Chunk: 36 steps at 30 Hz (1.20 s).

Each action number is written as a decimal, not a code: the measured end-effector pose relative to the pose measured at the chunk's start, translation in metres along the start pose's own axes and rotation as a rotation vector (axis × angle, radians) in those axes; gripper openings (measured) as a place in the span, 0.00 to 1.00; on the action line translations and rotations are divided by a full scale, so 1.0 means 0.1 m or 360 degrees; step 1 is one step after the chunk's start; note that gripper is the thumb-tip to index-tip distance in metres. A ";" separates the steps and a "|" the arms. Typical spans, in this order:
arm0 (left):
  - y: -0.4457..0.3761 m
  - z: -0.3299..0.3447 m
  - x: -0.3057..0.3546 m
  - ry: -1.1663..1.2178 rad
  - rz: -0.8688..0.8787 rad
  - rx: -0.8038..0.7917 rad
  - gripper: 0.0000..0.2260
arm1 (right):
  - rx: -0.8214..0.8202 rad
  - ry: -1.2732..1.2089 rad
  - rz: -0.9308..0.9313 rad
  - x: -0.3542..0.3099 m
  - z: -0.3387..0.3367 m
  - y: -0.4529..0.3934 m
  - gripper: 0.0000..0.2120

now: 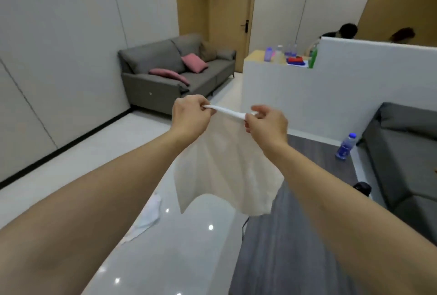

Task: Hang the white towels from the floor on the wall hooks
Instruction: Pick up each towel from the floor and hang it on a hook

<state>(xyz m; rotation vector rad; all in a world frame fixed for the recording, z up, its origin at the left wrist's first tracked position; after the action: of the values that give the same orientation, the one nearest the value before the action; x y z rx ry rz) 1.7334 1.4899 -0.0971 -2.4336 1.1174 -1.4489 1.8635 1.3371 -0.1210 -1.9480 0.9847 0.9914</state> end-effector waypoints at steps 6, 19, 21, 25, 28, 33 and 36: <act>-0.16 -1.73 -0.48 -0.0291 -0.0081 0.0402 0.05 | -0.0225 0.0571 -0.0719 -1.28 0.99 0.23 0.08; 0.55 -5.13 -1.87 -0.1079 -0.0674 0.1125 0.10 | -0.0778 0.0467 -0.1602 -3.87 3.74 1.44 0.09; 0.75 -5.58 -2.03 -0.1157 -0.0735 0.1241 0.11 | -0.0838 0.0379 -0.1695 -4.21 4.16 1.74 0.09; 1.15 -6.42 -2.25 -0.1321 -0.0871 0.1415 0.10 | -0.1021 0.0167 -0.1827 -4.89 4.85 2.38 0.09; 1.52 -6.99 -2.32 -0.1482 -0.0985 0.1563 0.10 | -0.1178 0.0010 -0.1955 -5.38 5.24 2.94 0.09; 2.36 -7.72 -2.32 -0.1709 -0.1267 0.1735 0.11 | -0.1437 -0.0313 -0.2163 -6.02 5.68 4.04 0.08; 2.88 -8.05 -2.28 -0.1781 -0.1415 0.1856 0.10 | -0.1526 -0.0491 -0.2286 -6.27 5.81 4.72 0.08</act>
<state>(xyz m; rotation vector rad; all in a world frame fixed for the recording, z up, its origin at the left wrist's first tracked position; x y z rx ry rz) 0.8755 1.6428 0.0529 -2.0704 -0.8706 -0.2608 1.0235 1.8066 0.0438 -2.2971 -1.2324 0.7806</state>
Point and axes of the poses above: each hand's wrist, its own y-axis away from the middle knuckle, its own z-axis out of the palm, x = y × z, the point moved 4 cm from there along -y, towards the middle knuckle, and after that the axes turned 7 degrees about y, right-handed, at the moved point
